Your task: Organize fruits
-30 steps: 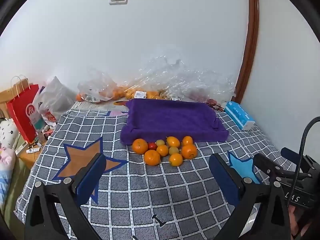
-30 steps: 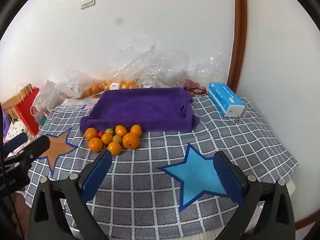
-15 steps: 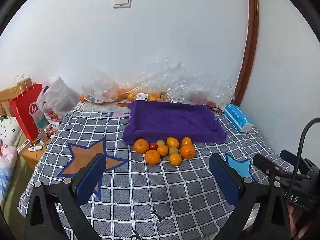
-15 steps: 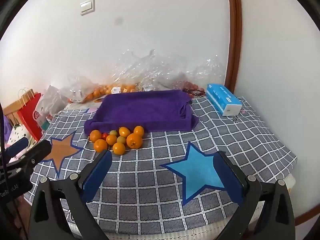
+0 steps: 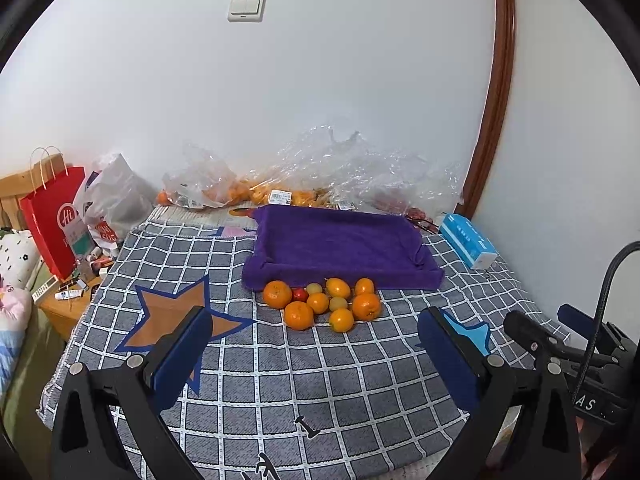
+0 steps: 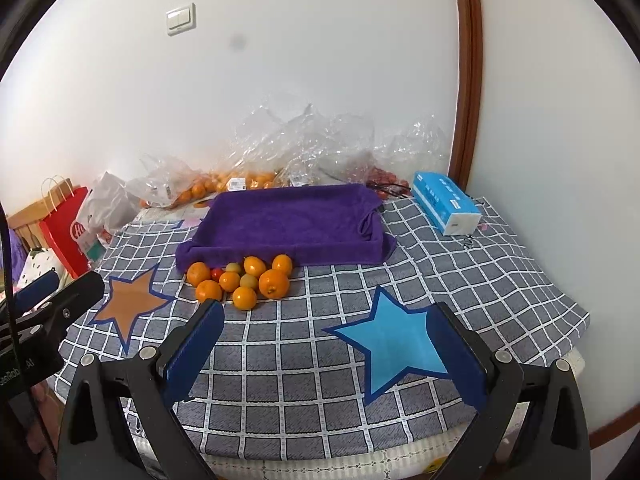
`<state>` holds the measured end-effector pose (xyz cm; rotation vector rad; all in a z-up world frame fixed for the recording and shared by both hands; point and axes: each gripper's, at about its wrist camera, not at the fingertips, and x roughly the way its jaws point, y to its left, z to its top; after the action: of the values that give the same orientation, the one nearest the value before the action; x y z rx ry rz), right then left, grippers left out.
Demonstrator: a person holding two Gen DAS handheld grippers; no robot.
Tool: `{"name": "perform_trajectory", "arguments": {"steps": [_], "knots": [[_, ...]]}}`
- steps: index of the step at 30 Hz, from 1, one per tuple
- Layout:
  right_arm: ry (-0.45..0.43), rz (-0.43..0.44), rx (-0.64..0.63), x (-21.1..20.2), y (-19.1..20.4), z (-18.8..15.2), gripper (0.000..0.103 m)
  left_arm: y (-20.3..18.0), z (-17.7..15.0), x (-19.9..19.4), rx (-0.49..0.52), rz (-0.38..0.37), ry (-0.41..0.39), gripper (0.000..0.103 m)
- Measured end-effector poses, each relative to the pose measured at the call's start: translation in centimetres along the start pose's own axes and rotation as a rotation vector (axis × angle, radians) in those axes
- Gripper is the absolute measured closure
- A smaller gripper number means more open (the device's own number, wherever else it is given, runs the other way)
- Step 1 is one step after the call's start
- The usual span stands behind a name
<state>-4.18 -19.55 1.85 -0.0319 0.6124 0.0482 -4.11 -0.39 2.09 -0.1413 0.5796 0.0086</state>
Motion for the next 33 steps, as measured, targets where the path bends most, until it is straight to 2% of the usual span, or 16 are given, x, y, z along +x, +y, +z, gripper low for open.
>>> {"name": "perform_trajectory", "arguments": {"steps": [33], "knots": [[-0.004,0.003,0.008,-0.36,0.42,-0.57,0.002,0.27,-0.14,0.08,-0.019,0.006,0.000,0.000]]}}
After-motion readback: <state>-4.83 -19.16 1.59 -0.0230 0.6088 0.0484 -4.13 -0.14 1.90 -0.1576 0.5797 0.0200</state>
